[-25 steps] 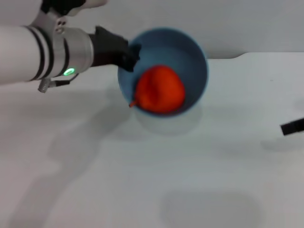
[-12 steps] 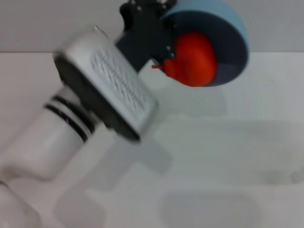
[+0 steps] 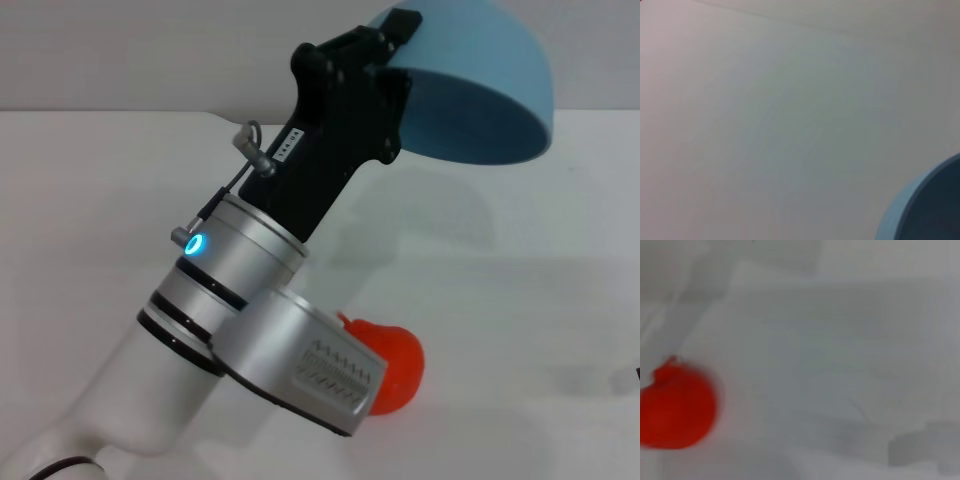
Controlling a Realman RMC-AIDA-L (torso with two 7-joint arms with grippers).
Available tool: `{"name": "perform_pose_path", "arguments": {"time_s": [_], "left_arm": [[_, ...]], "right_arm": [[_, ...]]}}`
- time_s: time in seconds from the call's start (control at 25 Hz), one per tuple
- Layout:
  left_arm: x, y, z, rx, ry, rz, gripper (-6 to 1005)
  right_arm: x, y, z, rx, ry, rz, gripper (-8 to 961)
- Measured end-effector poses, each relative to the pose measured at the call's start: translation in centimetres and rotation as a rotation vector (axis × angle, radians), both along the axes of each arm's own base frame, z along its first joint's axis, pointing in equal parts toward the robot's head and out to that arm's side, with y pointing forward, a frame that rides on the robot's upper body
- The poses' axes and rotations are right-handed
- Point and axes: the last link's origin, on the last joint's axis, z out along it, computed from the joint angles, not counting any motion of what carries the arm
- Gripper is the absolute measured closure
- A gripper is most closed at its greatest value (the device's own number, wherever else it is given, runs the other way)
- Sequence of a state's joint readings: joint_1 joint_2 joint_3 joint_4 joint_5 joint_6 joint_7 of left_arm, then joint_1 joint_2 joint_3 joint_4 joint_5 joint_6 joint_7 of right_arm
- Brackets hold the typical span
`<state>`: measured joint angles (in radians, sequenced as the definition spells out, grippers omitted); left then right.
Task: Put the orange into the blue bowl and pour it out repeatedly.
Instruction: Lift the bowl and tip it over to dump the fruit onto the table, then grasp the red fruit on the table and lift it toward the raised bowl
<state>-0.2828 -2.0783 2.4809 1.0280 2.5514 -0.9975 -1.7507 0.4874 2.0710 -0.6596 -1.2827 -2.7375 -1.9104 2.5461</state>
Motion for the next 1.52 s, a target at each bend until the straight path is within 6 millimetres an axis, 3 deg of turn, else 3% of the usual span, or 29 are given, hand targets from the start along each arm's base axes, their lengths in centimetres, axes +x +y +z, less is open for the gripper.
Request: {"name": "perform_pose_path", "arguments": {"time_s": [0.24, 0.4, 0.44, 0.48, 0.6, 0.8, 0.88, 1.16, 1.36, 1.52], "left_arm": [[0.8, 0.7, 0.8, -0.034, -0.096, 0.094, 1000], [1.1, 3.8, 2.8, -0.179, -0.228, 0.333, 1000], [0.7, 5.5, 3.7, -0.303, -0.264, 0.449, 1000], [0.7, 5.5, 3.7, -0.303, -0.264, 0.449, 1000], [-0.6, 7.7, 5.7, -0.580, -0.346, 0.609, 1001], [-3.2, 10.0, 10.3, -1.025, -0.492, 0.850, 1001], [-4.7, 10.3, 12.7, -1.173, -0.574, 0.958, 1000], [-8.3, 8.9, 15.8, -1.261, -0.561, 1.296, 1001], [-10.3, 7.4, 15.8, -1.221, -0.491, 1.523, 1001], [-10.7, 6.9, 15.4, -1.169, -0.438, 1.626, 1001]], "right_arm": [[-0.1, 0.2, -0.1, 0.005, 0.001, 0.014, 463], [-0.6, 0.9, -0.4, -0.002, 0.001, 0.055, 472], [-0.9, 1.1, -0.5, -0.005, 0.001, 0.071, 474], [-1.2, 1.3, -0.7, -0.008, 0.002, 0.085, 476], [-2.0, 1.9, -1.2, -0.018, 0.016, 0.132, 482], [-3.6, 2.7, -2.0, -0.044, 0.040, 0.225, 493], [-4.5, 2.9, -2.4, -0.058, 0.065, 0.286, 497], [-7.3, 3.6, -3.6, -0.101, 0.136, 0.561, 512], [-9.0, 4.5, -5.8, -0.153, 0.077, 0.704, 522], [-10.6, 5.2, -7.9, -0.186, 0.010, 0.817, 531]]}}
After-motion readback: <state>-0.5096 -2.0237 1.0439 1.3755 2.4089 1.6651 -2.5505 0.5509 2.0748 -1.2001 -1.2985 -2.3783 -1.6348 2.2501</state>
